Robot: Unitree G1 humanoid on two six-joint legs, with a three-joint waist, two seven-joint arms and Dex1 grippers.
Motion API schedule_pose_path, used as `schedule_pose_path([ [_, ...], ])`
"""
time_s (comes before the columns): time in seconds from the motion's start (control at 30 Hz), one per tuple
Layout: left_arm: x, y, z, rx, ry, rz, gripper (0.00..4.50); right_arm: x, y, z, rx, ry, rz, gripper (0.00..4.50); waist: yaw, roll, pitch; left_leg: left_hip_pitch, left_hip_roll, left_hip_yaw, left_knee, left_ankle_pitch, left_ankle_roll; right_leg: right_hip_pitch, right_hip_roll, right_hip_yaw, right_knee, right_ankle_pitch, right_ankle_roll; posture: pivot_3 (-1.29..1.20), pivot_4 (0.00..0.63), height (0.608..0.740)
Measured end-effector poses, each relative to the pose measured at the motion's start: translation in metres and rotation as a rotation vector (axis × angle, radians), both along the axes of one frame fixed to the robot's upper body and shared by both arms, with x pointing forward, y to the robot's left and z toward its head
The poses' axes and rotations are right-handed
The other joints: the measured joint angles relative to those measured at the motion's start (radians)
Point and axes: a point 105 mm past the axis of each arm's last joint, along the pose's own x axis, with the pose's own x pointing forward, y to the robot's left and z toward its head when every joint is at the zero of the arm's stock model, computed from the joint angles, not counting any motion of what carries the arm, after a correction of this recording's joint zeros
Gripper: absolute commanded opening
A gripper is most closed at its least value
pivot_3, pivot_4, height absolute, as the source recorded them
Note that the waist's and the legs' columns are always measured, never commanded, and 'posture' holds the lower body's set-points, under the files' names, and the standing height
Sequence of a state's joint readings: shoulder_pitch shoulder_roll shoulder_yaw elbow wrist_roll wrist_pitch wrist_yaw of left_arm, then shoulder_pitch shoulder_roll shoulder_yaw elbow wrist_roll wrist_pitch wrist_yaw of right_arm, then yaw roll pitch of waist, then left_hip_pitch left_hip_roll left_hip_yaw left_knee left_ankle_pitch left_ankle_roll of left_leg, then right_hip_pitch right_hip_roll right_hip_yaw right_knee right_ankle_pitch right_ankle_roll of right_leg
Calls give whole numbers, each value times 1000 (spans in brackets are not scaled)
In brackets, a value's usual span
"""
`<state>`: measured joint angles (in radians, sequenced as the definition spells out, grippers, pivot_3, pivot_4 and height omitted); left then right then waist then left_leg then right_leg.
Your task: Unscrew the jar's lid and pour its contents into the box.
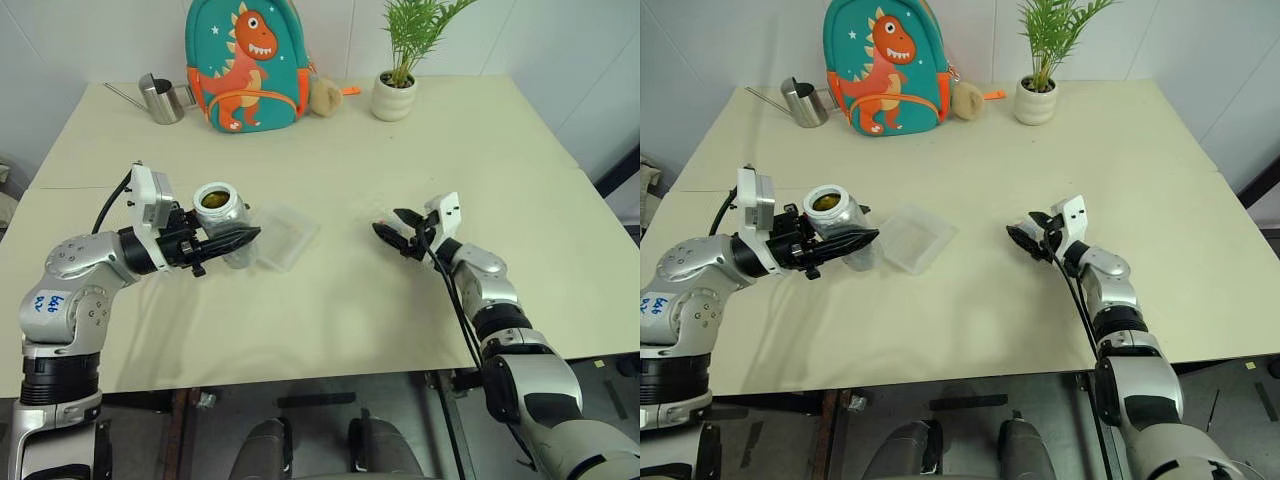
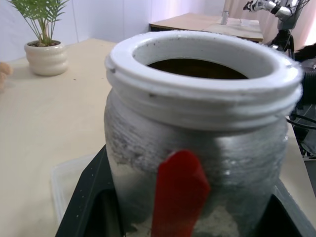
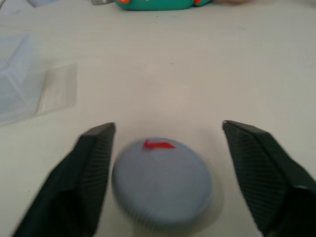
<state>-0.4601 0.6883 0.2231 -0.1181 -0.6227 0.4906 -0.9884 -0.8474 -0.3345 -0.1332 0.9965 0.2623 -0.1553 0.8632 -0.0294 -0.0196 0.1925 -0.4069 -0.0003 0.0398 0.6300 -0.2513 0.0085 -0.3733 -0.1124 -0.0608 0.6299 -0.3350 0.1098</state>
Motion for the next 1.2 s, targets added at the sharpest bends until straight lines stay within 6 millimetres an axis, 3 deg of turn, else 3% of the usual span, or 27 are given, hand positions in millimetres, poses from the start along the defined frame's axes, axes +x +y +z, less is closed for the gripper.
schedule_pose_path([
  [0.13,3,-1,-1,4,6,-4,1900,-4,0,5,-6,-10,55,4452,0,0,0,0,0,0,-1,0,0,0,0,0,0,0,0,0,150,740],
  [0.23,10,-3,1,26,-6,18,1900,-12,5,22,-3,-48,141,4452,1,0,0,0,0,0,-1,0,0,0,0,0,0,0,0,0,150,740],
  [0.43,51,22,-6,138,0,245,1900,-63,28,76,-192,-169,485,4452,5,0,0,0,0,0,-1,0,0,-1,1,-1,0,0,0,0,150,740],
  [0.63,82,23,4,223,-108,353,1900,-89,52,71,-245,-114,612,4452,9,-1,0,-1,-2,0,0,0,1,-1,1,-1,0,0,1,0,150,740],
  [0.77,99,12,-12,474,-226,403,1900,-93,53,64,-235,-101,588,4452,22,-1,-1,-1,-3,2,0,-1,2,-2,1,-2,0,1,2,0,150,740],
  [0.93,115,10,-24,759,-494,495,1900,-95,51,54,-220,-66,557,4452,31,-2,0,-2,-3,3,1,-1,3,-3,1,-2,0,1,2,0,150,740],
  [1.03,119,2,-5,878,-790,536,1900,-96,52,56,-217,-75,547,4452,32,-2,0,-3,-3,2,1,-1,3,-3,0,-3,0,2,3,0,150,740],
  [1.13,114,-8,18,1059,-1205,528,1900,-96,50,55,-207,-69,529,4452,34,-2,0,-3,-4,3,1,-2,4,-3,0,-2,0,2,4,0,150,740],
  [1.2,111,-15,22,1118,-1380,491,1900,-95,50,52,-200,-59,520,4452,35,-2,0,-3,-4,4,1,-2,5,-3,0,-2,0,2,4,0,150,740],
])
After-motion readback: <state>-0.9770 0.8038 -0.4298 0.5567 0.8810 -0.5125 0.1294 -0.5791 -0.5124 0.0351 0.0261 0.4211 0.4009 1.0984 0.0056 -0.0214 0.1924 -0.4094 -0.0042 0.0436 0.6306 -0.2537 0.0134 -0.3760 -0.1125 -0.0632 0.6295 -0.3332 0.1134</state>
